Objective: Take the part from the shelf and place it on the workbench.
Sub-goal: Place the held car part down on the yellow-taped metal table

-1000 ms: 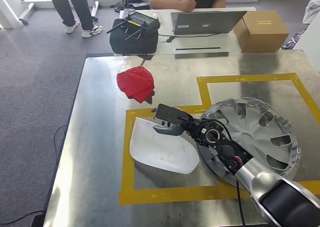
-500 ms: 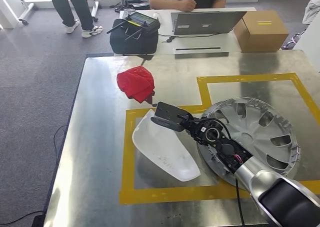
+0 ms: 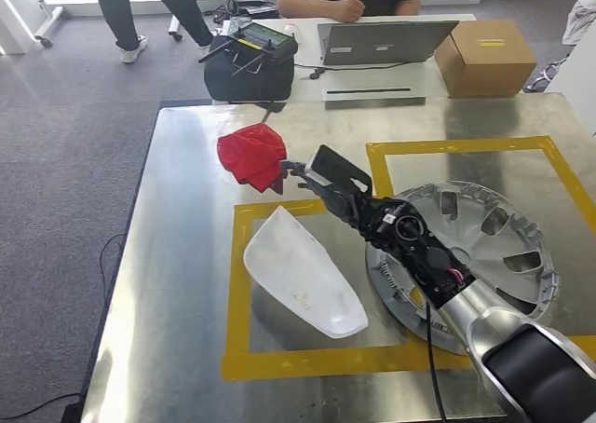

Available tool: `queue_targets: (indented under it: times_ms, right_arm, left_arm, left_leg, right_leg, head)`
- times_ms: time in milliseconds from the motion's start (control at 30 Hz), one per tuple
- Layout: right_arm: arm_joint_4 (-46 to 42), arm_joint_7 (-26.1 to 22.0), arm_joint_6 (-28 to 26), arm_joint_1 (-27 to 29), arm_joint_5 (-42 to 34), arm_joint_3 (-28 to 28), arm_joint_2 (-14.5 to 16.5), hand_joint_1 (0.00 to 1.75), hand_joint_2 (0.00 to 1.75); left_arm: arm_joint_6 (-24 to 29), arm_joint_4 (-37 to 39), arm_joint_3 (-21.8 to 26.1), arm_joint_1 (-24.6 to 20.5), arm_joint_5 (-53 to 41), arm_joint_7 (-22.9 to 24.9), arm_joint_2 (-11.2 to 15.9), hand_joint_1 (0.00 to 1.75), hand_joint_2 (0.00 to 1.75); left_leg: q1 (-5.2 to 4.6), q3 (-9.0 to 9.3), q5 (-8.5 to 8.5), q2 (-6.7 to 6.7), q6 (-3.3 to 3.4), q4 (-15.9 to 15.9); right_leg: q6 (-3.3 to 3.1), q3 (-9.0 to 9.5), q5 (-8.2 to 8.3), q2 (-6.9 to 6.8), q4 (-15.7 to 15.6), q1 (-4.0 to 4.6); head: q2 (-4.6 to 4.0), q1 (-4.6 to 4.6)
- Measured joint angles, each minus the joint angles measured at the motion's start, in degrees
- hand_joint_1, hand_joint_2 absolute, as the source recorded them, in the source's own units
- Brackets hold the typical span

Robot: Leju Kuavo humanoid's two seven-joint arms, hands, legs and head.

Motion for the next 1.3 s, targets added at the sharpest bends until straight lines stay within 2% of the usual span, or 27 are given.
queue_targets:
  times_ms: [133, 567, 1100, 1300]
  right_arm:
    - [-3.4, 0.3, -0.1, -0.2, -3.4, -2.4, -0.5, 0.00, 0.00]
    - [-9.0, -0.4, -1.5, 0.7, -4.5, -6.5, -2.0, 0.00, 0.00]
    - [-11.3, -0.4, -1.7, 1.5, -4.7, -8.1, -2.3, 0.00, 0.00]
    - [-12.3, -1.2, -2.2, 1.9, -6.9, -8.5, -2.3, 0.00, 0.00]
  left_arm:
    - [0.0, 0.0, 0.0, 0.3, 0.0, 0.3, 0.1, 0.00, 0.00]
    - [0.0, 0.0, 0.0, 0.4, -0.2, 0.5, 0.2, 0.00, 0.00]
    - [0.0, 0.0, 0.0, 0.4, -0.4, 0.5, 0.2, 0.00, 0.00]
    - [0.0, 0.0, 0.0, 0.4, -0.5, 0.7, 0.1, 0.00, 0.00]
  left_leg:
    - [0.00, 0.02, 0.00, 0.00, 0.00, 0.0]
    - [-0.02, 0.06, 0.00, 0.02, 0.00, 0.0]
    - [-0.02, 0.10, 0.00, 0.04, 0.00, 0.0]
    - [-0.02, 0.10, 0.00, 0.04, 0.00, 0.0]
  right_leg:
    - [0.00, 0.02, 0.00, 0.00, 0.0, 0.00]
    - [0.00, 0.05, 0.00, 0.02, 0.0, -0.01]
    - [0.00, 0.08, 0.00, 0.04, 0.0, -0.01]
    - [0.00, 0.07, 0.00, 0.04, 0.0, -0.01]
  head:
    - [0.00, 0.00]
    - [0.00, 0.01]
    - [0.00, 0.00]
    - [0.00, 0.00]
